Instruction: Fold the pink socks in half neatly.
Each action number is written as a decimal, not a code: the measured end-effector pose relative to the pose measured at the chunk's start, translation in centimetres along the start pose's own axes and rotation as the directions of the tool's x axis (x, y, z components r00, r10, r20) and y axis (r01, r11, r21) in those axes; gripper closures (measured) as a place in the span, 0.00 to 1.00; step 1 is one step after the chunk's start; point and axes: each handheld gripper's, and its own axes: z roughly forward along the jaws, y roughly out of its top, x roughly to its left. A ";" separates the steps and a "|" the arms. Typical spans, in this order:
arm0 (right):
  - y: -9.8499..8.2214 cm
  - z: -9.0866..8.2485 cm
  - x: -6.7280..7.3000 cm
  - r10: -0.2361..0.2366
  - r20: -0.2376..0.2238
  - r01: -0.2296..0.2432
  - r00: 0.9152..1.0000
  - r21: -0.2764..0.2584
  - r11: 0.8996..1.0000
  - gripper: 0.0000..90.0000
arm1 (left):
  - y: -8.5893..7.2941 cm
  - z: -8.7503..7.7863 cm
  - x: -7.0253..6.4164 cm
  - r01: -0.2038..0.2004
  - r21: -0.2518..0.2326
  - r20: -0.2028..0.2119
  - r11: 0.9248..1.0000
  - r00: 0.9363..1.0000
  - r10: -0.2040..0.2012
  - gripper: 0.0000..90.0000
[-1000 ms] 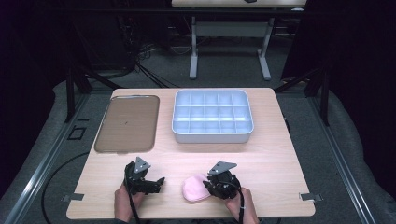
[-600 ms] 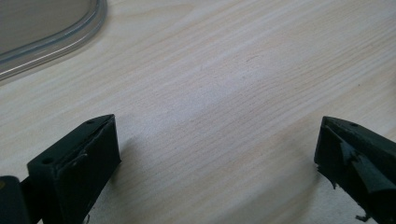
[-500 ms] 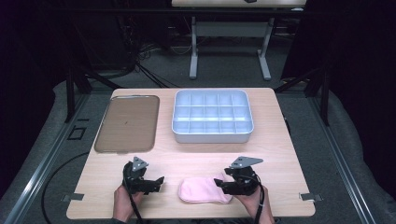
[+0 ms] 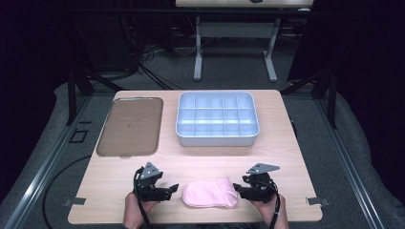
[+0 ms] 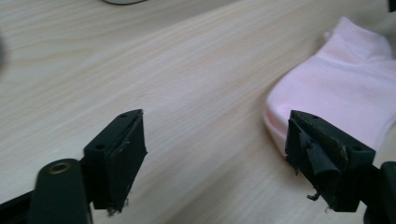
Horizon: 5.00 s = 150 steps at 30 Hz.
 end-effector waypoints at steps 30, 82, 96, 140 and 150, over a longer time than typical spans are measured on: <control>-1.3 3.3 1.2 0.009 -0.137 -0.025 0.990 -0.115 0.993 0.87 | 0.4 2.6 -3.8 -0.135 0.144 0.074 0.980 0.989 0.125 0.87; -2.2 3.0 -0.2 0.130 -0.127 -0.148 0.983 -0.147 0.978 0.66 | -0.2 3.2 -2.8 -0.059 0.044 0.073 0.997 0.996 0.055 0.73; -2.1 3.2 0.0 0.124 -0.137 -0.142 0.983 -0.133 0.981 0.93 | -1.2 3.2 -3.3 -0.074 -0.005 0.076 0.997 0.994 0.074 0.92; -0.7 1.6 1.5 0.081 -0.068 -0.088 0.994 -0.099 0.991 0.85 | -1.3 3.3 -3.2 -0.065 -0.025 0.083 0.998 0.994 0.067 0.96; -1.0 3.0 1.7 0.105 -0.019 -0.106 0.994 -0.069 0.992 0.63 | -1.3 3.3 -3.3 -0.072 -0.022 0.079 0.997 0.994 0.073 0.96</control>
